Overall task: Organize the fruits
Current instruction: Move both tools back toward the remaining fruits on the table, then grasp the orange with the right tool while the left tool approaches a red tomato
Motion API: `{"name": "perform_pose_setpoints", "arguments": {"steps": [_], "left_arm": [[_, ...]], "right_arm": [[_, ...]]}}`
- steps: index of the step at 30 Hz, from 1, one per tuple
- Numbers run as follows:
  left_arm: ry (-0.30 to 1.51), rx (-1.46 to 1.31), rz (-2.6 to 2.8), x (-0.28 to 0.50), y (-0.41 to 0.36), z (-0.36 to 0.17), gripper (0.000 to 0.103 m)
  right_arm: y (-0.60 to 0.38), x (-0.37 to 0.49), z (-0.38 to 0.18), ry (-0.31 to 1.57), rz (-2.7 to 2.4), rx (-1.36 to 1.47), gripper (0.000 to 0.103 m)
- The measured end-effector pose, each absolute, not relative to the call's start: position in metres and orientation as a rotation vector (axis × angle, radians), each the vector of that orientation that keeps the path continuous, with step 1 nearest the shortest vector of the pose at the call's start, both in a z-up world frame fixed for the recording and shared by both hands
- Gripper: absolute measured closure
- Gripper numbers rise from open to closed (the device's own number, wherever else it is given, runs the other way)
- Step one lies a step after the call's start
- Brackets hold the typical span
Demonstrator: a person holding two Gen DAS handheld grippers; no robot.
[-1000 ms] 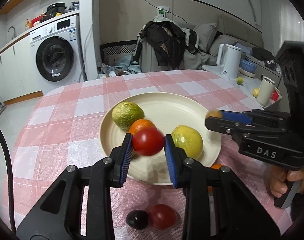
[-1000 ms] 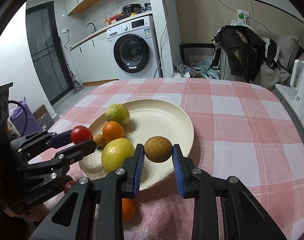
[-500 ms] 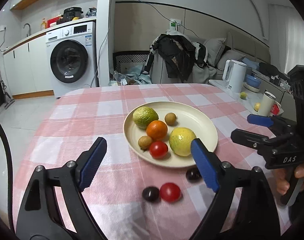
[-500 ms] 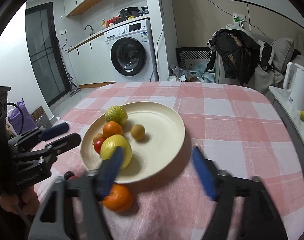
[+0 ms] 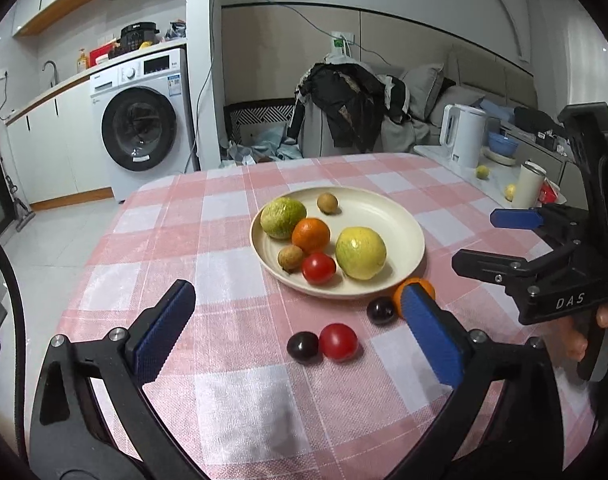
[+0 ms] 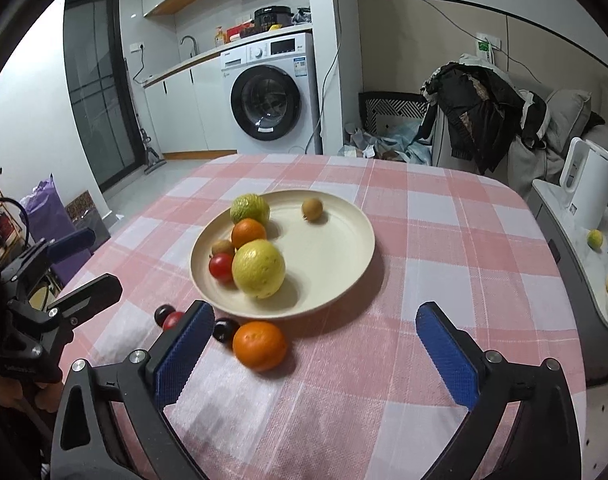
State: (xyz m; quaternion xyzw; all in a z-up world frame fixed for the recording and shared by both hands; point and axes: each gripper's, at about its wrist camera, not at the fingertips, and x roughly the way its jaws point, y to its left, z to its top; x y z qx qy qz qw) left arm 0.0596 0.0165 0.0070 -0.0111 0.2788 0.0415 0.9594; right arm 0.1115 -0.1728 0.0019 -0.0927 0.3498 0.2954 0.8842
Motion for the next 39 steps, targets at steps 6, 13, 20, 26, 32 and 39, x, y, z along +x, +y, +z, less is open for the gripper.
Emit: {"name": "perform_pose_setpoints", "arguments": {"steps": [6,13,20,26,32,39], "left_arm": [[0.594,-0.009,0.091,0.064,0.015,0.000,0.001],[0.627,0.004,0.083,0.071,0.014,-0.007,0.001],[0.633,0.003,0.084,0.074,0.017,-0.009,0.001],[0.635,-0.033,0.086,0.076,0.026,-0.009,0.001],[0.640,-0.060,0.080,0.076,0.032,-0.010,0.001],[0.665,-0.061,0.062,0.080,0.030,-0.016,0.001]], "right_arm": [[-0.169,0.110,-0.007,0.748,0.608,-0.226,0.000],[-0.164,0.113,-0.017,0.782,0.620,-0.241,0.000],[-0.155,0.117,-0.037,0.852,0.620,-0.271,0.000],[-0.145,0.115,-0.049,0.892,0.638,-0.296,0.000],[-0.138,0.115,-0.056,0.916,0.663,-0.298,0.002],[-0.135,0.113,-0.059,0.926,0.704,-0.305,0.030]]}}
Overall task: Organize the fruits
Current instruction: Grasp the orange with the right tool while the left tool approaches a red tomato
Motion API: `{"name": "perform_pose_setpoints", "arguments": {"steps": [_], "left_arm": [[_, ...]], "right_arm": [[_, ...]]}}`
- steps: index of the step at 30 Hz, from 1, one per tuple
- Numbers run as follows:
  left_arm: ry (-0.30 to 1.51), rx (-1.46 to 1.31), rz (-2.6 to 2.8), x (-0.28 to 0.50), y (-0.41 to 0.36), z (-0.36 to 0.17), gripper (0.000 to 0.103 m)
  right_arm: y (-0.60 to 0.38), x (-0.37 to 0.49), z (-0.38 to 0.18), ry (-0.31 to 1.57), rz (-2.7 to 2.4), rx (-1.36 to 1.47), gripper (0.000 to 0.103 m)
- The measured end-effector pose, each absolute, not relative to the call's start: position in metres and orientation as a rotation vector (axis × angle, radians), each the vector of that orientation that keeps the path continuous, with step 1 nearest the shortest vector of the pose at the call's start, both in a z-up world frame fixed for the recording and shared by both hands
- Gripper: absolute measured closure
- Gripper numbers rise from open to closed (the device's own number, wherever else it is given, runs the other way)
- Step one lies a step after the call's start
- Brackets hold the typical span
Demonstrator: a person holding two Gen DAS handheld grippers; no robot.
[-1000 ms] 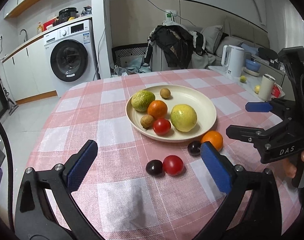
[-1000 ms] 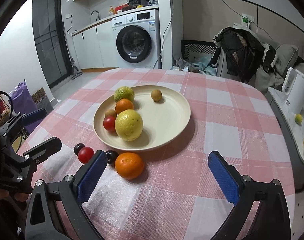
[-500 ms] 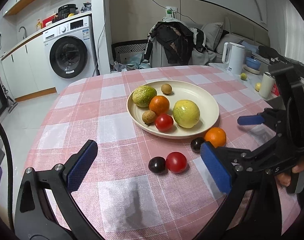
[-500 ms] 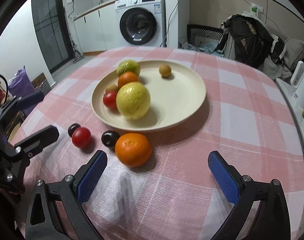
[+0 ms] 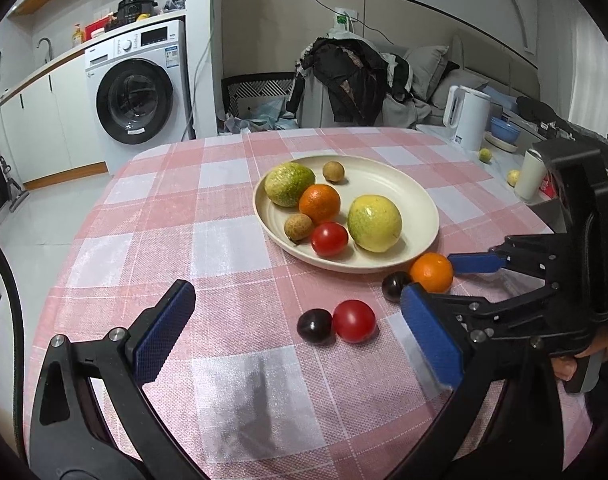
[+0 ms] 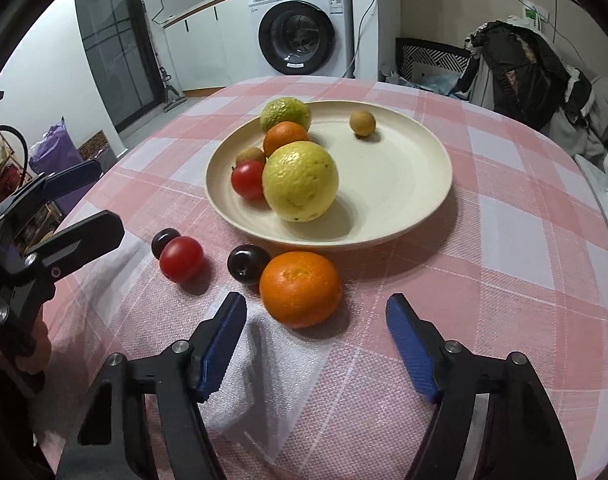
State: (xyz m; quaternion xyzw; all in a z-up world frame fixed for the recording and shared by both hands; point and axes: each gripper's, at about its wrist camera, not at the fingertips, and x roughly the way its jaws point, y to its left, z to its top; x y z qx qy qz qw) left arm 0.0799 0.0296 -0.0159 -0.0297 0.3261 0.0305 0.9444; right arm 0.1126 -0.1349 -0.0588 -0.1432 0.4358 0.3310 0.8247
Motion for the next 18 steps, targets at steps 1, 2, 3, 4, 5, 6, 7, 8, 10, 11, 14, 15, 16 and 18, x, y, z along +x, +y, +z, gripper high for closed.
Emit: {"name": "perform_pose_setpoints", "arguments": {"steps": [1,2,3,4,5,6,7,8,10,11,14,15,16,18], "left_arm": [[0.672,-0.056,0.054,0.081,0.028,-0.017,0.001],[0.674,-0.051,0.052,0.081,0.026,-0.018,0.001],[0.678,-0.044,0.050,0.081,0.025,-0.019,0.001],[0.686,-0.036,0.048,0.082,0.023,-0.021,0.001],[0.692,-0.027,0.048,0.083,0.020,-0.022,0.001],[0.700,-0.018,0.047,0.084,0.019,-0.024,0.001],[0.707,-0.013,0.044,0.085,0.018,-0.025,0.001],[0.714,-0.007,0.039,0.085,0.016,-0.027,0.001],[0.726,-0.002,0.027,0.086,0.013,-0.029,0.001],[0.733,0.001,0.022,0.087,0.012,-0.030,0.001],[0.744,0.007,0.000,0.088,0.009,-0.033,0.001],[0.746,0.008,-0.017,0.088,0.008,-0.033,0.001],[0.746,0.008,-0.034,0.087,0.007,-0.033,0.003],[0.748,0.004,-0.072,0.086,0.005,-0.033,0.008]], "right_arm": [[-0.135,0.112,-0.059,0.924,0.712,-0.302,0.036],[-0.134,0.112,-0.058,0.925,0.722,-0.301,0.038],[-0.134,0.111,-0.058,0.926,0.732,-0.298,0.042],[-0.133,0.111,-0.058,0.925,0.739,-0.296,0.044],[-0.133,0.111,-0.058,0.924,0.746,-0.294,0.046],[-0.132,0.111,-0.059,0.925,0.751,-0.293,0.049],[-0.132,0.111,-0.059,0.925,0.752,-0.294,0.050],[-0.132,0.110,-0.059,0.923,0.749,-0.297,0.050],[-0.131,0.110,-0.060,0.919,0.744,-0.304,0.056],[-0.130,0.109,-0.059,0.916,0.741,-0.307,0.057],[-0.129,0.107,-0.058,0.908,0.736,-0.319,0.061],[-0.129,0.107,-0.059,0.908,0.735,-0.321,0.062],[-0.129,0.107,-0.059,0.907,0.736,-0.322,0.063],[-0.130,0.106,-0.058,0.906,0.734,-0.329,0.063]]}}
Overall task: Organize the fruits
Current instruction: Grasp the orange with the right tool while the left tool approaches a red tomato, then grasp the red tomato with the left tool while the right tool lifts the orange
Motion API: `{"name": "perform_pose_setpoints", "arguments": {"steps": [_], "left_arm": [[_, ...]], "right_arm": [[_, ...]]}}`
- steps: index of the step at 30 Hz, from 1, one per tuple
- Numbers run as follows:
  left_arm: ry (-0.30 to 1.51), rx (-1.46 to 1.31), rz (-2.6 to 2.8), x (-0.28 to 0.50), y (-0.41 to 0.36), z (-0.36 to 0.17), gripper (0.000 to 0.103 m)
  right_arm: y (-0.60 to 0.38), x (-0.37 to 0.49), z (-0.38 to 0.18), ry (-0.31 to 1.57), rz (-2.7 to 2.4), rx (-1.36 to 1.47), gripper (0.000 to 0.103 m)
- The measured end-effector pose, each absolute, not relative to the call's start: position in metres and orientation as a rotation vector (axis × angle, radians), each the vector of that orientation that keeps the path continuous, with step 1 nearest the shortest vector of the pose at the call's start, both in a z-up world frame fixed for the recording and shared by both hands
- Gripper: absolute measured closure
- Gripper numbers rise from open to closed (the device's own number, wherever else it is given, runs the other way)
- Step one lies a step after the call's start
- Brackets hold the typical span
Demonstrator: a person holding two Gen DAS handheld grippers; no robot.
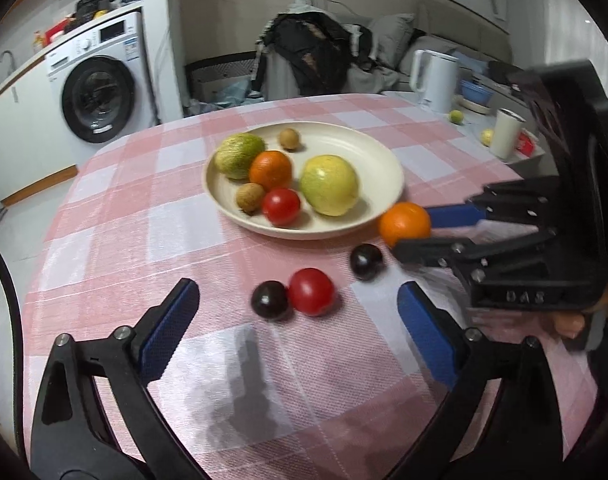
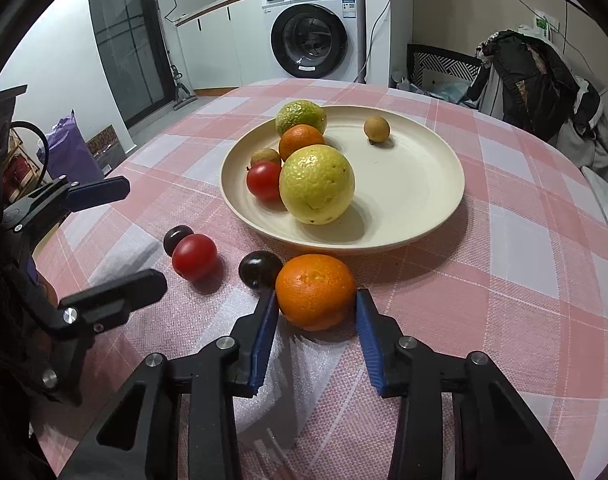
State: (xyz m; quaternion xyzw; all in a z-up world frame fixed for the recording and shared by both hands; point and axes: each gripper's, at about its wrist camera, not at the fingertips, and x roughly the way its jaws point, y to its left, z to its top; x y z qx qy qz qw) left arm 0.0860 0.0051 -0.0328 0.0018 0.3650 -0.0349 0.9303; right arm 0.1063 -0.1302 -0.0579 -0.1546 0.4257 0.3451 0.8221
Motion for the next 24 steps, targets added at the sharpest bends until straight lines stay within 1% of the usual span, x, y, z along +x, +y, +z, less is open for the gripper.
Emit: {"name": "perform_pose_setpoints", "arguments": {"steps": [2,3,5,8,15,17,24], "left_arm": [[0.758,0.001,-0.100,0.086,0.003,-0.034,0.020],[0.765,-0.002,-0.110,0.086,0.002,-0.034,0.023],[0.787,-0.018,-0.134,0.088,0.002,-0.038,0.034],[0.817,-0.038,-0.159,0.089,0.002,-0.042,0.046],[0.827,-0.070,-0.182,0.090,0.002,-0.044,0.048],[0.830,-0.080,-0.185,0.090,0.002,-0.043,0.051],[0.863,-0.071,-0.188,0.094,-0.003,-0.049,0.051]], "right_arm": [[-0.132,0.106,-0.055,0.899,0.739,-0.324,0.063],[-0.133,0.106,-0.053,0.895,0.742,-0.319,0.063],[-0.136,0.106,-0.048,0.887,0.747,-0.308,0.063],[-0.138,0.107,-0.044,0.877,0.747,-0.302,0.063],[-0.140,0.109,-0.042,0.873,0.742,-0.293,0.063],[-0.140,0.110,-0.042,0.873,0.742,-0.294,0.063],[-0.142,0.109,-0.041,0.868,0.738,-0.290,0.063]]}}
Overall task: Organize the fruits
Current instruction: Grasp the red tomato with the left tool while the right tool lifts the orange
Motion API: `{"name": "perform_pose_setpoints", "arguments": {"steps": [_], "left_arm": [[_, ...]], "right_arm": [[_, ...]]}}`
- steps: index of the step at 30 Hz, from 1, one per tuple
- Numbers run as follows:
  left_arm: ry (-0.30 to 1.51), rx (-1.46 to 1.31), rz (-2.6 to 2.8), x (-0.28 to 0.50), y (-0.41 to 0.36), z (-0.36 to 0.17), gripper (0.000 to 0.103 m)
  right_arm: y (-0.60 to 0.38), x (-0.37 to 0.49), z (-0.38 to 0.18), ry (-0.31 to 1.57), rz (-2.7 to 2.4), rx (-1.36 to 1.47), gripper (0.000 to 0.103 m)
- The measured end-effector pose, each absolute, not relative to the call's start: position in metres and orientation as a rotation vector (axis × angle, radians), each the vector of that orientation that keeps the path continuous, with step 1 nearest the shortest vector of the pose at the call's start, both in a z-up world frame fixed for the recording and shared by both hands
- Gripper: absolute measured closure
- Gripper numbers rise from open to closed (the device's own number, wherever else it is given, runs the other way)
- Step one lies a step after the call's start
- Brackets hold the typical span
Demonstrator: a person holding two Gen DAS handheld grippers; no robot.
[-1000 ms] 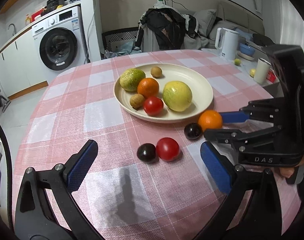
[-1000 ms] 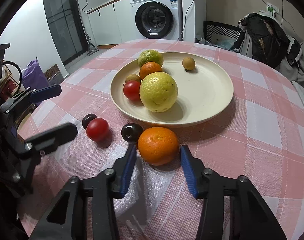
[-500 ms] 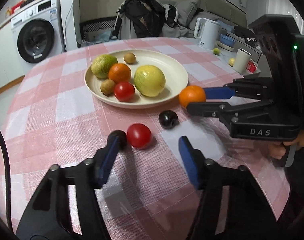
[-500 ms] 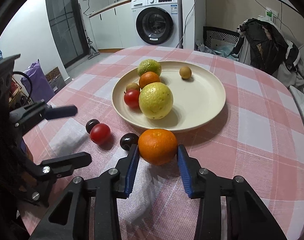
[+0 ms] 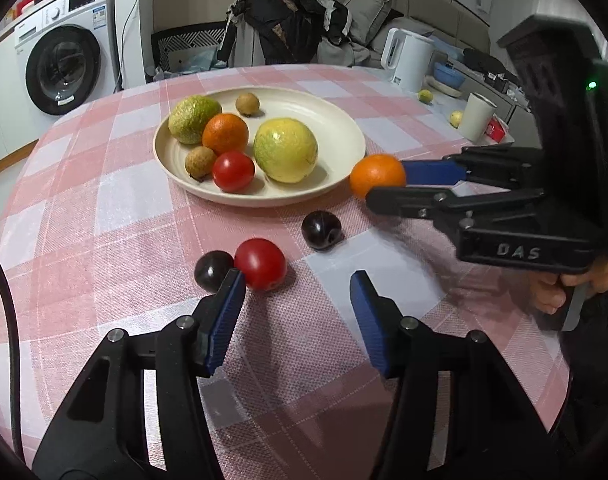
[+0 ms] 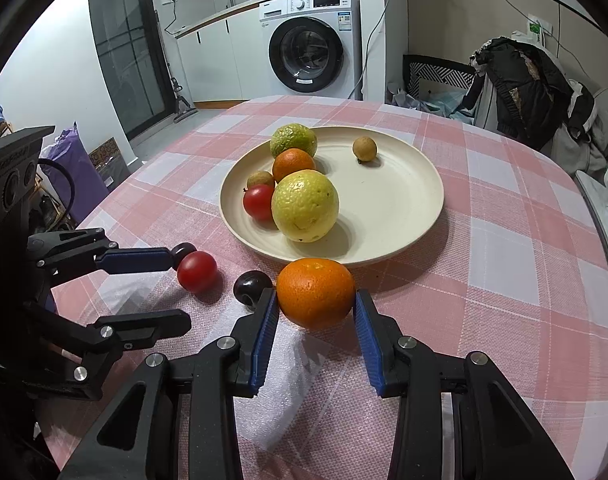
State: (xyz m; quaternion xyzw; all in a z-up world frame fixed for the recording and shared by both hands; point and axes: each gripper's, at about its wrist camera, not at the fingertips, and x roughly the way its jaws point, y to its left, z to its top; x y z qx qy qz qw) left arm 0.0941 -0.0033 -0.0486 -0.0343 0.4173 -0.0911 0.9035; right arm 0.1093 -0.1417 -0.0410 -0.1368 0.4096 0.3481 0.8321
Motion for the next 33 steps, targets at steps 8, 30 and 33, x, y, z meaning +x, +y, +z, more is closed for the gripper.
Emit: {"name": "perform_pose_setpoints", "arguments": {"steps": [8,30,33], "left_arm": [[0.901,-0.075,-0.163,0.111,-0.006,-0.058,0.051],[0.881,-0.062,-0.145,0.117,-0.005,-0.058,0.079],[0.869,-0.064,-0.146,0.112,-0.004,-0.056,0.079]], "right_arm": [[-0.145,0.113,-0.039,0.862,0.729,-0.281,0.063],[-0.146,0.113,-0.039,0.861,0.730,-0.282,0.063],[-0.146,0.113,-0.039,0.861,0.729,-0.282,0.063]]}}
